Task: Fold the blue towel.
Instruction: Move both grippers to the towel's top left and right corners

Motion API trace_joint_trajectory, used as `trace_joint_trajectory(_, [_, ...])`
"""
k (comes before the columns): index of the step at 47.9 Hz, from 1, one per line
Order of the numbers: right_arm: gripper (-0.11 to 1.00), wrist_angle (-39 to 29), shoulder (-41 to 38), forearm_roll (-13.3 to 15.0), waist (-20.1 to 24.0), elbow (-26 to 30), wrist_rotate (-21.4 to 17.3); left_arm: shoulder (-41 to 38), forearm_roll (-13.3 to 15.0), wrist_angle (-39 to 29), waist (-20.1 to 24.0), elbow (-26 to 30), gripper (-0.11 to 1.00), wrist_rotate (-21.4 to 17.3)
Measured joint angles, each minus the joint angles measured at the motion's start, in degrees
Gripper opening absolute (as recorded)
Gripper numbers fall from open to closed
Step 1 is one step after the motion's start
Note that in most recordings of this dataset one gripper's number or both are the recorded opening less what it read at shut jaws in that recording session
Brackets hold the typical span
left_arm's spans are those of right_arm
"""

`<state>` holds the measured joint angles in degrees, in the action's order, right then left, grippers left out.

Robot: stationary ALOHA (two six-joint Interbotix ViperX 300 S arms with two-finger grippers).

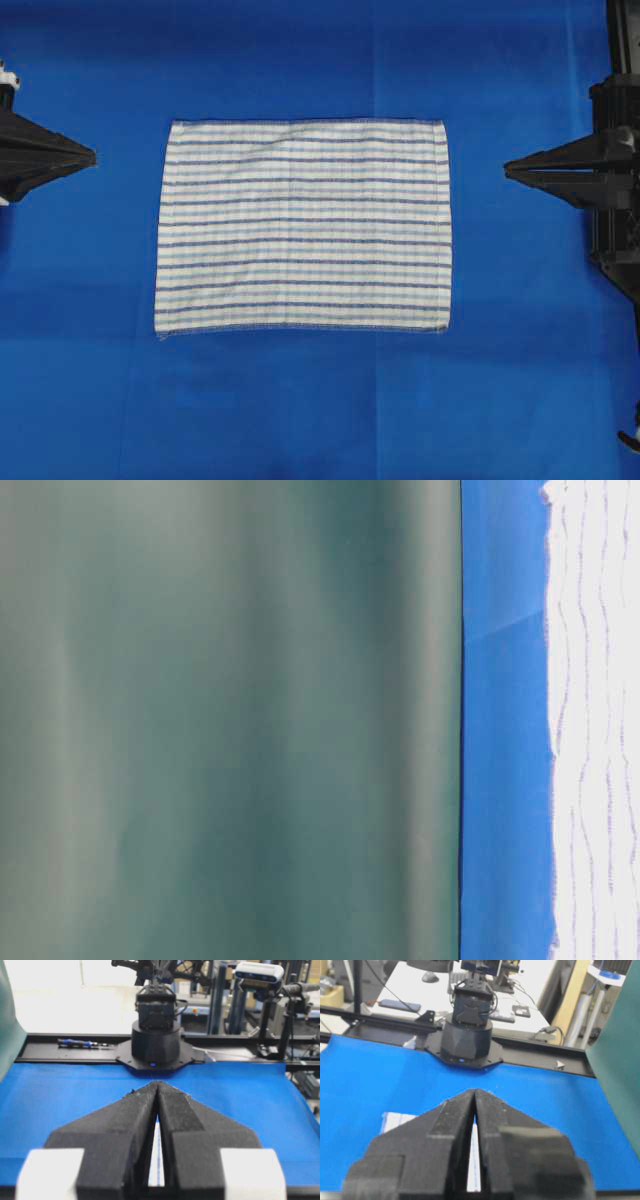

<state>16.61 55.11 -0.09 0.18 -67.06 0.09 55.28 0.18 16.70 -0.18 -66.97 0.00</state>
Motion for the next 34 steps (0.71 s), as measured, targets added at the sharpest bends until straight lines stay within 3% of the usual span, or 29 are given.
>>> trace_joint_trajectory(6, [-0.06, -1.05, -0.53, -0.09, -0.18, 0.09, -0.18, 0.09, 1.05, -0.79, 0.09, 0.0, 0.0, 0.0])
trace_joint_trajectory(14, [-0.06, -3.25, -1.32, -0.26, -1.93, 0.18, -0.18, -0.35, 1.23, -1.14, 1.85, 0.0, 0.0, -0.44])
trace_joint_trajectory(24, [-0.06, -4.75, -3.96, -3.69, -7.65, 0.18, -0.26, -4.39, 1.23, -2.02, 8.53, -0.18, 0.0, -1.49])
trace_joint_trajectory(34, [0.04, -5.1, -10.46, -6.68, -14.85, -0.44, -0.26, -10.9, 1.23, -2.46, 14.24, -0.79, 0.0, -1.67])
